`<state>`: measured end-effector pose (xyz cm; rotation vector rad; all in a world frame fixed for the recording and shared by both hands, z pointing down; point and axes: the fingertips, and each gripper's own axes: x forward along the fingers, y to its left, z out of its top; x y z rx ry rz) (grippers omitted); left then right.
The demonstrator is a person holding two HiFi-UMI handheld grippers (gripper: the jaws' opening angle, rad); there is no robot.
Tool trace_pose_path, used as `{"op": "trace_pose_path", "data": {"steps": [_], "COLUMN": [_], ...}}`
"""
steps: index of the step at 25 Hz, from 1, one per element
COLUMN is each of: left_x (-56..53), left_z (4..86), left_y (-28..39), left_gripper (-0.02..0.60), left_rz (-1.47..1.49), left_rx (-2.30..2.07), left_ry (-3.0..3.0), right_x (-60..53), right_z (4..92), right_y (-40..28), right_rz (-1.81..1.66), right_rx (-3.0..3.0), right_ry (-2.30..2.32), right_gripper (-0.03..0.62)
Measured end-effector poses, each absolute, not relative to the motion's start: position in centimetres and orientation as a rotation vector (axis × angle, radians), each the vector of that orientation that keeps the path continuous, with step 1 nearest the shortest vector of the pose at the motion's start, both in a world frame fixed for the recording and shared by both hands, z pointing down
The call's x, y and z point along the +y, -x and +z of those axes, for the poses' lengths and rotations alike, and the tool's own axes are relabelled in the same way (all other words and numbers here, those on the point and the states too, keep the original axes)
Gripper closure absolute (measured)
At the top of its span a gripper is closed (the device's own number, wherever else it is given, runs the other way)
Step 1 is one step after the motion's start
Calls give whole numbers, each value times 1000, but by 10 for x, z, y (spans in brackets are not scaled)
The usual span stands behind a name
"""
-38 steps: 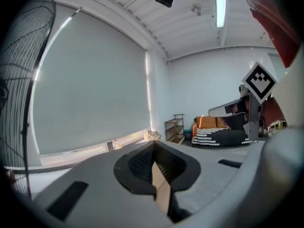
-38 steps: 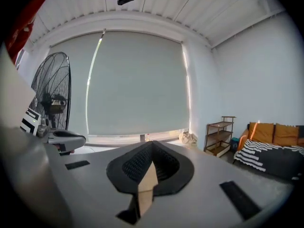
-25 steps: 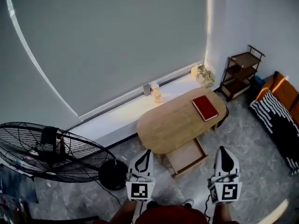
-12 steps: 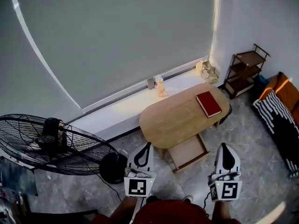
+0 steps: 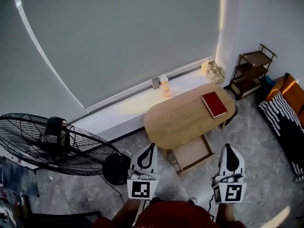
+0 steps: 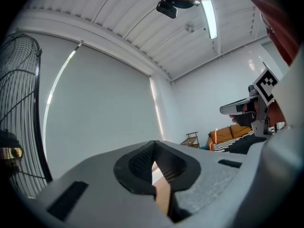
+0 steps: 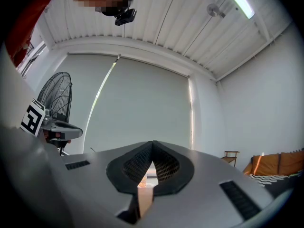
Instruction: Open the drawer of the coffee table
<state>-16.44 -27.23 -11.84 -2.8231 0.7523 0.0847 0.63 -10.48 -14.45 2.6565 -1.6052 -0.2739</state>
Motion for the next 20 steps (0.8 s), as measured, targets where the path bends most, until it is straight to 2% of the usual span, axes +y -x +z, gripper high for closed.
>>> {"op": "trace_pose_path", "data": {"steps": [8, 20], "left_x": [-262, -254], "left_z": [-116, -106], "left_y": [167, 161], "left_gripper": [574, 574], "left_rz": [75, 73], "left_rx": [757, 797], "left_ry": [2837, 2855], "right_x": [-98, -81], "right_z": [-133, -139], "right_y": [-2, -10], "right_rz": [-160, -231], "right_rx": [-1608, -1613], "right_ry": [-2623, -2670], "right_gripper": [595, 595]}}
